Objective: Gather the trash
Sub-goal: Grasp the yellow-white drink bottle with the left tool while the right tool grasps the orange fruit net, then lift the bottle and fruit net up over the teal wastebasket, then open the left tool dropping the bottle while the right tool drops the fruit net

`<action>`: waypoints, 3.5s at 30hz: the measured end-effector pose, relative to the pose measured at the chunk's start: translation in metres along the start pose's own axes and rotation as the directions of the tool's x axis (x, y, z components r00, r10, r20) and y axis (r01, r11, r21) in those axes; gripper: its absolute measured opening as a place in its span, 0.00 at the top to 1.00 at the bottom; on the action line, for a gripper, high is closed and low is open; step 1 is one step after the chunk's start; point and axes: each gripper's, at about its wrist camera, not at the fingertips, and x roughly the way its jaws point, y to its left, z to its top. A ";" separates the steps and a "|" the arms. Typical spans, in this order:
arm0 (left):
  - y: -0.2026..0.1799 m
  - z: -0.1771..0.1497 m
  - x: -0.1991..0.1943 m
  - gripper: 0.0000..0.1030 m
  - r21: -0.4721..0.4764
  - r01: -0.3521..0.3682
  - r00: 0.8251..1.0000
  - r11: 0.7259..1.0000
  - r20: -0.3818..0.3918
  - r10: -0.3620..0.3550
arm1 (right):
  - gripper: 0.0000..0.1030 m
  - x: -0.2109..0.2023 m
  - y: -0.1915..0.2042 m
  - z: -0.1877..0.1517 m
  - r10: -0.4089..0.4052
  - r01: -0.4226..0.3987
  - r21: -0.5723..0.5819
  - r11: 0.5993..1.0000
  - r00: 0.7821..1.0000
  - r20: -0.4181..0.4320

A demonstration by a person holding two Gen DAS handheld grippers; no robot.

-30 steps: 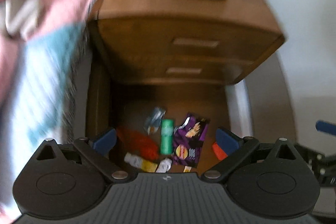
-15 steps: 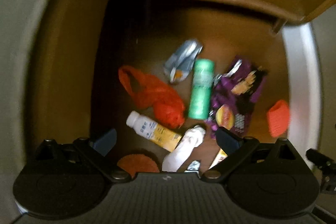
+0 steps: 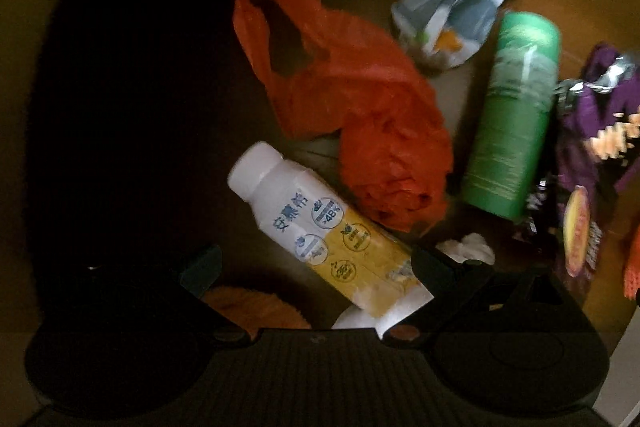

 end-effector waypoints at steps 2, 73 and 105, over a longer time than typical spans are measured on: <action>0.002 0.001 0.013 0.02 -0.020 0.006 1.000 1.000 -0.021 -0.006 | 0.05 0.015 -0.001 0.001 -0.012 0.012 -0.004 1.000 1.000 -0.015; 0.048 0.028 -0.745 0.59 0.353 0.254 0.718 0.900 0.555 -0.420 | 0.89 -0.681 -0.064 0.224 0.024 -0.252 0.224 0.941 0.712 0.702; -0.056 0.217 -0.747 0.58 0.465 0.126 0.788 0.876 0.489 -0.374 | 0.85 -0.614 -0.068 0.378 -0.029 -0.075 0.191 0.979 0.872 0.489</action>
